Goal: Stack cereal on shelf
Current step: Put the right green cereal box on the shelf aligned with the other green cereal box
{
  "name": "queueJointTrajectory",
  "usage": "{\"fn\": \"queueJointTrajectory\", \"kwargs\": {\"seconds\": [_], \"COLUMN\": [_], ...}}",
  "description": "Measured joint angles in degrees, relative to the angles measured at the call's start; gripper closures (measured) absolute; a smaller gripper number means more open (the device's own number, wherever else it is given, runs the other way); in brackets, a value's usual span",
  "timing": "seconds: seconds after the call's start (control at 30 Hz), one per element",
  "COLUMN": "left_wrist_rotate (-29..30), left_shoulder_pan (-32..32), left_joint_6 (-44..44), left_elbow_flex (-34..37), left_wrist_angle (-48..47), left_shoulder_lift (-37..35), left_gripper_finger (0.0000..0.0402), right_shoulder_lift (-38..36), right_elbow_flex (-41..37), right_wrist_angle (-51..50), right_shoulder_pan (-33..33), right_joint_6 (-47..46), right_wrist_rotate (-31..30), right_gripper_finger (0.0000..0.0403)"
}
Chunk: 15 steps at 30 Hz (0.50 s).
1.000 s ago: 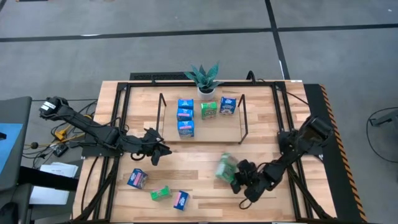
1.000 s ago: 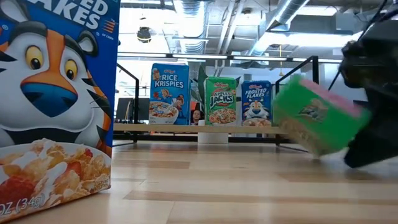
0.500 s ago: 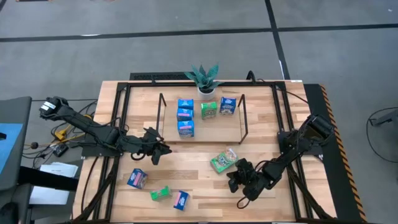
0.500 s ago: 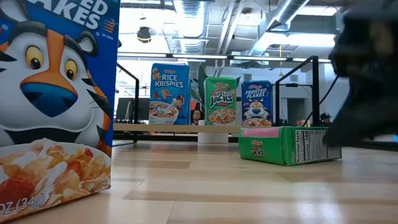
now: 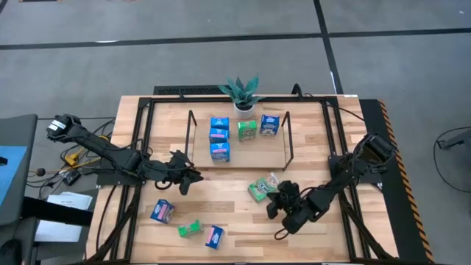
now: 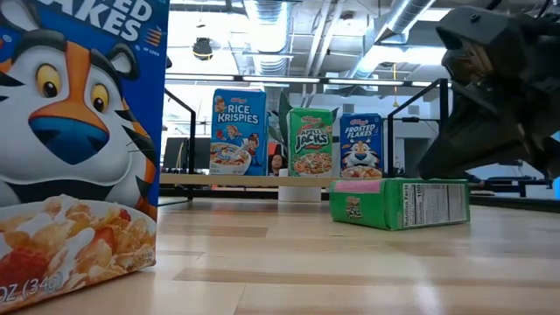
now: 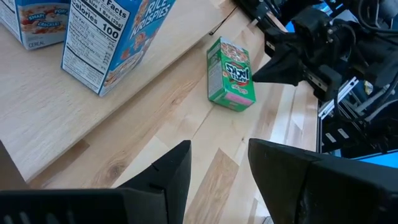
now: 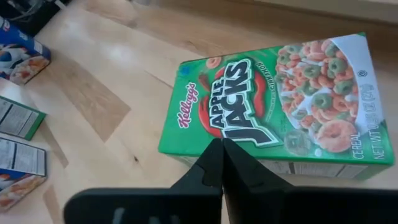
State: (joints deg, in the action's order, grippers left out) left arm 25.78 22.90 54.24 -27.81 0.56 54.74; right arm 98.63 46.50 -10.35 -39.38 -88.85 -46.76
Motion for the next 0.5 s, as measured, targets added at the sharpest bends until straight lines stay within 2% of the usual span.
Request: {"fn": "queueJointTrajectory", "kwargs": {"seconds": [0.1, 0.3, 0.5], "left_wrist_rotate": [0.02, 0.09, 0.39], "left_shoulder_pan": [0.0, 0.0, 0.0], "left_joint_6": [0.0, -0.23, -0.66], "left_elbow_flex": [0.0, 0.0, -0.02], "left_wrist_angle": [0.0, -0.27, -0.33], "left_shoulder_lift": [0.0, 0.0, 0.0], "left_gripper_finger": [0.0253, 0.0253, 0.0253], "right_shoulder_lift": [0.0, 0.0, 0.24], "right_elbow_flex": [0.0, 0.07, -0.1], "right_wrist_angle": [-0.2, -1.01, -1.76], "right_shoulder_pan": [0.13, 0.09, -0.13], "right_joint_6": [0.19, 0.21, 0.24], "right_wrist_rotate": [0.09, 3.18, 5.79], "right_gripper_finger": [0.0396, 0.0382, 0.0397]}}
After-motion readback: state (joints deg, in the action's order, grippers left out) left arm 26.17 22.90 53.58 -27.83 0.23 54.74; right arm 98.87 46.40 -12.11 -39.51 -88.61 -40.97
